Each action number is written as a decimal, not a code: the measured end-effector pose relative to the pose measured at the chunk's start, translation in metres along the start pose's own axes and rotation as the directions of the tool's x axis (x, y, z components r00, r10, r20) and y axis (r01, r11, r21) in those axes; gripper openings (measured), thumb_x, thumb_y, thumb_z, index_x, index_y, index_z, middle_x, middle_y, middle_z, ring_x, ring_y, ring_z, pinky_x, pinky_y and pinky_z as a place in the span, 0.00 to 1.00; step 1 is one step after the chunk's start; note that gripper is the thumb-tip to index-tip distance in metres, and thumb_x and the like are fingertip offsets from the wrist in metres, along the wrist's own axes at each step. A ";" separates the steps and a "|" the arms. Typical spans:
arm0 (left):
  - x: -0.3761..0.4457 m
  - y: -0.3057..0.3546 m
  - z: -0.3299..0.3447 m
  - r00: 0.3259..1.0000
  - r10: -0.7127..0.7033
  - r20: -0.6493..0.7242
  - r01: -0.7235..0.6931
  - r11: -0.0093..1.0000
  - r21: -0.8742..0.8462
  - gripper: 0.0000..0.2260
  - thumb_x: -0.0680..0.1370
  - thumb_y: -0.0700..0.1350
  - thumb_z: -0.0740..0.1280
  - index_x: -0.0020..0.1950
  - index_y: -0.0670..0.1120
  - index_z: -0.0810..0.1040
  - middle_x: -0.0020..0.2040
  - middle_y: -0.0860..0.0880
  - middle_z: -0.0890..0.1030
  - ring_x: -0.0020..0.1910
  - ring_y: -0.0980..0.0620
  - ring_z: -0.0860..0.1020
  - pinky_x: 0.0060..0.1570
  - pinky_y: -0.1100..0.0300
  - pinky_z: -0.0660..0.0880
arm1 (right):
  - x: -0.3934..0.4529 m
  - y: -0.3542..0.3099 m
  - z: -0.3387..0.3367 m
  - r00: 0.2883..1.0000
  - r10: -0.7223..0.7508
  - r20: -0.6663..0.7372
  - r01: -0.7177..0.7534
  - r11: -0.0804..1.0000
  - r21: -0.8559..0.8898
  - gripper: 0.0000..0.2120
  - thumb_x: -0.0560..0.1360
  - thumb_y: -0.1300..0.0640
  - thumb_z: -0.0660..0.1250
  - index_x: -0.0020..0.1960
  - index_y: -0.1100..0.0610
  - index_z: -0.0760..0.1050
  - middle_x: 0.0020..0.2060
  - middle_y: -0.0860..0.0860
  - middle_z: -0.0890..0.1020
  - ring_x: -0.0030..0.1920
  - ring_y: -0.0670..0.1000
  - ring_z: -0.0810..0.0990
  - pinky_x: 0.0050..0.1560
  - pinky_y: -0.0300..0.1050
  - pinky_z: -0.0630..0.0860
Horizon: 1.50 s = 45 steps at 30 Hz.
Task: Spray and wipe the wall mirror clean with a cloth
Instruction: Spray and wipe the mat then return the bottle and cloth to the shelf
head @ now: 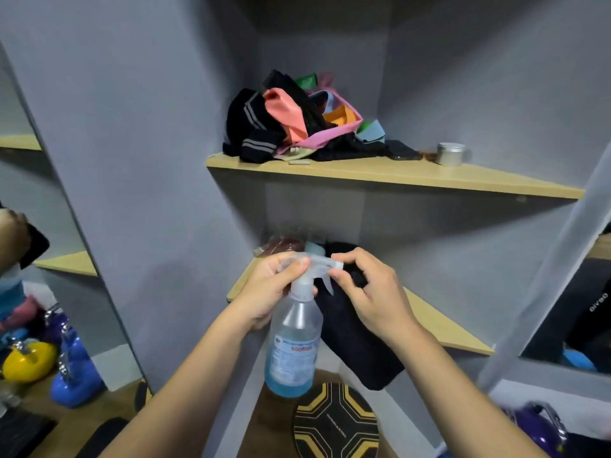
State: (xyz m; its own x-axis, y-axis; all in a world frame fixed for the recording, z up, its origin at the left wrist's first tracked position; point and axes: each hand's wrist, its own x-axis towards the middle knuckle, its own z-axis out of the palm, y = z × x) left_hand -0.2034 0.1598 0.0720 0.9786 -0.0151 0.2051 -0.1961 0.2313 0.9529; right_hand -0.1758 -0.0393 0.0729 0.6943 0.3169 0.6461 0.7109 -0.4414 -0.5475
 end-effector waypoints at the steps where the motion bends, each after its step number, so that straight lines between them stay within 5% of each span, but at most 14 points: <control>1: 0.004 -0.002 -0.001 1.000 -0.015 0.007 0.016 0.999 -0.029 0.12 0.79 0.46 0.72 0.55 0.38 0.82 0.43 0.42 0.86 0.35 0.50 0.83 0.41 0.58 0.82 | 0.004 0.003 0.002 1.000 -0.011 0.003 0.011 1.000 -0.024 0.16 0.79 0.40 0.62 0.56 0.50 0.78 0.51 0.41 0.82 0.52 0.46 0.80 0.50 0.53 0.77; 9: 0.042 -0.017 -0.007 0.997 0.041 -0.065 -0.043 0.999 -0.032 0.18 0.78 0.48 0.69 0.57 0.34 0.81 0.42 0.40 0.84 0.35 0.49 0.81 0.41 0.57 0.80 | 0.046 0.034 0.016 0.998 0.025 0.055 -0.028 0.999 0.043 0.16 0.78 0.35 0.57 0.47 0.46 0.73 0.40 0.38 0.79 0.41 0.44 0.77 0.41 0.48 0.74; 15: 0.061 -0.022 -0.005 0.984 0.149 -0.094 -0.139 0.984 0.109 0.18 0.78 0.46 0.69 0.57 0.30 0.79 0.44 0.41 0.85 0.37 0.51 0.83 0.41 0.60 0.79 | 0.071 0.053 0.016 0.980 0.043 0.196 -0.090 0.967 0.239 0.16 0.83 0.47 0.61 0.40 0.52 0.76 0.35 0.42 0.80 0.37 0.42 0.76 0.42 0.40 0.71; 23: 0.084 -0.023 0.008 0.992 0.104 -0.067 -0.077 0.942 0.326 0.15 0.75 0.53 0.76 0.47 0.41 0.82 0.40 0.42 0.83 0.39 0.49 0.79 0.43 0.54 0.76 | 0.075 0.083 0.005 0.980 0.130 0.149 -0.159 0.966 0.205 0.14 0.78 0.39 0.62 0.44 0.46 0.78 0.40 0.44 0.83 0.43 0.51 0.80 0.50 0.56 0.77; 27: 0.108 -0.038 0.027 0.978 0.108 -0.179 0.031 0.773 0.634 0.15 0.74 0.52 0.78 0.36 0.48 0.75 0.28 0.58 0.72 0.30 0.57 0.68 0.36 0.58 0.66 | 0.070 0.095 -0.006 0.936 0.339 0.097 -0.334 0.941 -0.062 0.10 0.76 0.40 0.69 0.49 0.44 0.72 0.43 0.44 0.80 0.47 0.51 0.79 0.49 0.54 0.78; 31: 0.128 -0.057 0.065 0.918 0.106 -0.382 0.238 0.623 0.745 0.13 0.72 0.57 0.75 0.40 0.53 0.73 0.35 0.54 0.78 0.37 0.50 0.77 0.43 0.51 0.76 | 0.053 0.092 -0.004 0.860 0.402 0.314 -0.236 0.859 -0.455 0.19 0.74 0.33 0.67 0.49 0.48 0.69 0.45 0.47 0.78 0.49 0.55 0.80 0.42 0.49 0.73; 34: 0.133 -0.061 0.098 0.921 0.072 -0.382 0.294 0.514 0.806 0.14 0.73 0.57 0.72 0.44 0.55 0.68 0.41 0.53 0.79 0.46 0.46 0.79 0.47 0.51 0.75 | 0.042 0.100 -0.004 0.823 0.470 0.319 -0.280 0.824 -0.492 0.25 0.73 0.32 0.66 0.57 0.51 0.72 0.49 0.50 0.80 0.49 0.56 0.81 0.41 0.49 0.73; 37: 0.133 -0.067 0.128 0.941 0.086 -0.328 0.253 0.464 0.849 0.13 0.75 0.54 0.69 0.47 0.51 0.65 0.42 0.50 0.78 0.45 0.44 0.78 0.42 0.52 0.70 | 0.038 0.114 -0.018 0.837 0.492 0.239 -0.341 0.812 -0.474 0.18 0.76 0.41 0.65 0.59 0.52 0.73 0.50 0.51 0.81 0.51 0.58 0.81 0.43 0.49 0.75; 40: 0.134 -0.079 0.147 0.962 0.098 -0.256 0.173 0.506 0.845 0.15 0.78 0.56 0.68 0.47 0.50 0.65 0.39 0.51 0.77 0.43 0.45 0.77 0.40 0.51 0.70 | 0.032 0.133 -0.035 0.846 0.507 0.166 -0.366 0.779 -0.509 0.13 0.78 0.45 0.63 0.55 0.53 0.74 0.49 0.53 0.81 0.51 0.60 0.81 0.42 0.49 0.73; 45: 0.140 -0.111 0.163 0.996 0.019 -0.083 0.037 0.778 0.627 0.14 0.77 0.62 0.68 0.46 0.53 0.73 0.35 0.51 0.78 0.40 0.49 0.79 0.48 0.45 0.79 | 0.030 0.182 -0.060 0.773 0.616 0.154 -0.538 0.764 -0.355 0.13 0.74 0.40 0.65 0.42 0.49 0.73 0.37 0.47 0.80 0.42 0.56 0.79 0.43 0.49 0.77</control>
State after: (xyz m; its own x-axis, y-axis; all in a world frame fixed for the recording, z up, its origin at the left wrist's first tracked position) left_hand -0.0548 -0.0269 0.0311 0.9765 0.0697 0.2038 -0.1548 -0.4309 0.8890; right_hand -0.0326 -0.1602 0.0241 0.9915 0.1022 0.0806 0.1300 -0.8058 -0.5778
